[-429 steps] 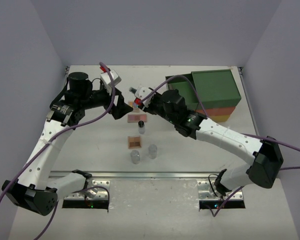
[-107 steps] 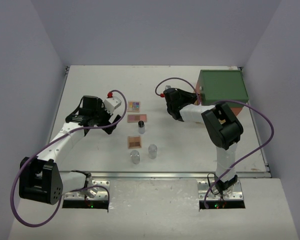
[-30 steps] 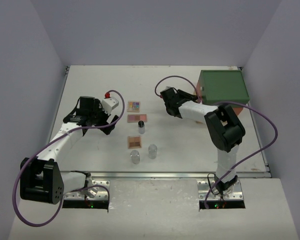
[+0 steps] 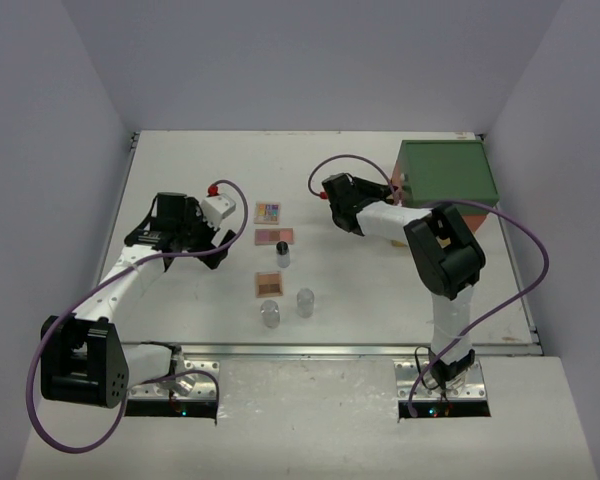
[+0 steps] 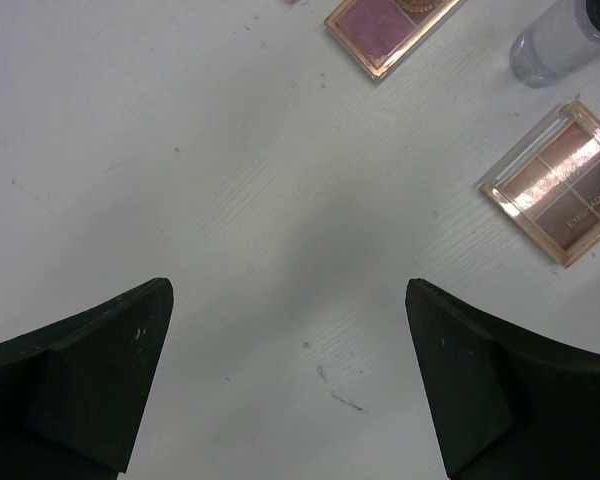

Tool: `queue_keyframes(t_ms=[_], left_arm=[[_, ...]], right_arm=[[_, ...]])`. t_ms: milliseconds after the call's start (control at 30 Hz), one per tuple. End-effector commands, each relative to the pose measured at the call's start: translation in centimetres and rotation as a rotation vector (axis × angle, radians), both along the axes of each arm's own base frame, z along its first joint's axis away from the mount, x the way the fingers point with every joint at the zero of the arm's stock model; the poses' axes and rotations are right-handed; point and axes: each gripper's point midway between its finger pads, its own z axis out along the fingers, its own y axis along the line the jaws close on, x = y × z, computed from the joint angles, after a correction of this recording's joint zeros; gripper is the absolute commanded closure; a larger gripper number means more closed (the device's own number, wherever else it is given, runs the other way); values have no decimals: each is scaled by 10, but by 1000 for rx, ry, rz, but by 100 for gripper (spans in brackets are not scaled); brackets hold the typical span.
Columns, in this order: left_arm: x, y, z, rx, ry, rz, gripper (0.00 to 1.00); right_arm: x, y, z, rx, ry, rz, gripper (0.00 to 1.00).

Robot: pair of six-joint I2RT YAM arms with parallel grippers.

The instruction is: Organize the makeup

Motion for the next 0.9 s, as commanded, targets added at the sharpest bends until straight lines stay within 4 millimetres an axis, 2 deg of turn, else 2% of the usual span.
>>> queue_keyframes(t_ms=[0, 67, 233, 367, 533, 867], left_arm=[[7, 1, 11, -10, -58, -11, 0], [8, 2, 12, -10, -61, -9, 0], [8, 3, 12, -11, -62, -10, 0], [8, 3, 12, -14, -61, -8, 0], [8, 4, 11, -13, -56, -9, 0], [8, 4, 14, -21, -56, -8, 0]], right_arm=[[14, 1, 20, -73, -108, 44, 58], [17, 2, 29, -111, -151, 72, 59], [12, -3, 26, -113, -139, 58, 60], [7, -4, 14, -25, -88, 8, 60], [6, -8, 17, -28, -83, -6, 61], [-3, -13, 6, -19, -57, -21, 64]])
